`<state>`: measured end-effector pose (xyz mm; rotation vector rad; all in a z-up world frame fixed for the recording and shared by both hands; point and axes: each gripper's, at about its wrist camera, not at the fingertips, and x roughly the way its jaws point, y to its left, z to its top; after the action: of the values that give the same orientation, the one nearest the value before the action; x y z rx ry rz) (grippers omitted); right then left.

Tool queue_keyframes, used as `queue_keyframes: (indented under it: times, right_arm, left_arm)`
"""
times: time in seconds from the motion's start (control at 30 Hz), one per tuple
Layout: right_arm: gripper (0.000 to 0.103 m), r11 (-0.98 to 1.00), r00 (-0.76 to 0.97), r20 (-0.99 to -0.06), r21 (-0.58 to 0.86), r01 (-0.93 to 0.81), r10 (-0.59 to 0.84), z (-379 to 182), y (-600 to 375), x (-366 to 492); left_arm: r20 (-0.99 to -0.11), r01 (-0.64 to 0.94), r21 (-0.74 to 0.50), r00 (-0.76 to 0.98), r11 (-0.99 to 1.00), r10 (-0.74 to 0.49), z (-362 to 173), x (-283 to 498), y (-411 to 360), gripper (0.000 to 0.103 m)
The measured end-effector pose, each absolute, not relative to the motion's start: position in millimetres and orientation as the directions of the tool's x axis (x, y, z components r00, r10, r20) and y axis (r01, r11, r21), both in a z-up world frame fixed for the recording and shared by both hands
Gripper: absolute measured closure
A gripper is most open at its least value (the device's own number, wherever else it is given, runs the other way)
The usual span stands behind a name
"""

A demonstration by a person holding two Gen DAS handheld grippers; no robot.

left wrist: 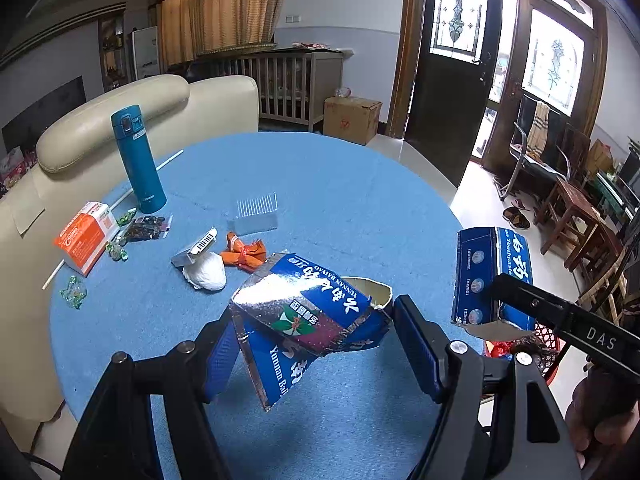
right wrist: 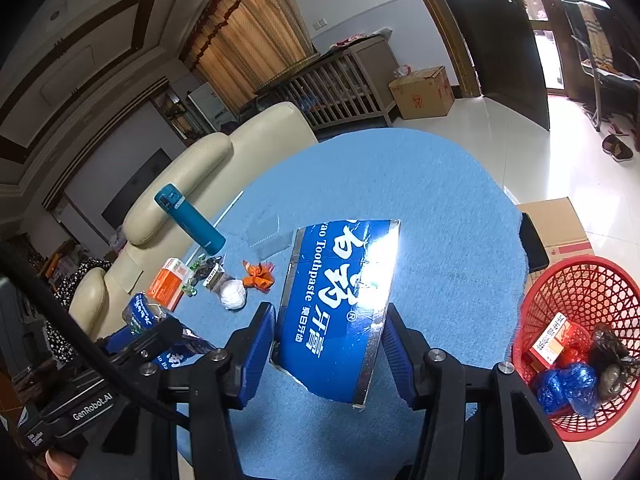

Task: Collect trash
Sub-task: 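Carry the toothpaste box and carton with both tools over the red wastebasket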

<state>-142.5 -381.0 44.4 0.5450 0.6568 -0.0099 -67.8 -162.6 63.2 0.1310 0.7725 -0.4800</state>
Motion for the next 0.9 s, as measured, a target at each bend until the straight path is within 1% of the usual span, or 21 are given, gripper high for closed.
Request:
queue_keyframes:
  times: [0.9]
  right_arm:
    - [0.046,0.837,0.836,-0.53,0.514,0.186,0.14,57,-411,-168]
  left_arm:
    - [-0.687,0.516,-0.01,0.619,0.856,-0.381,75,-87,-193,0.028]
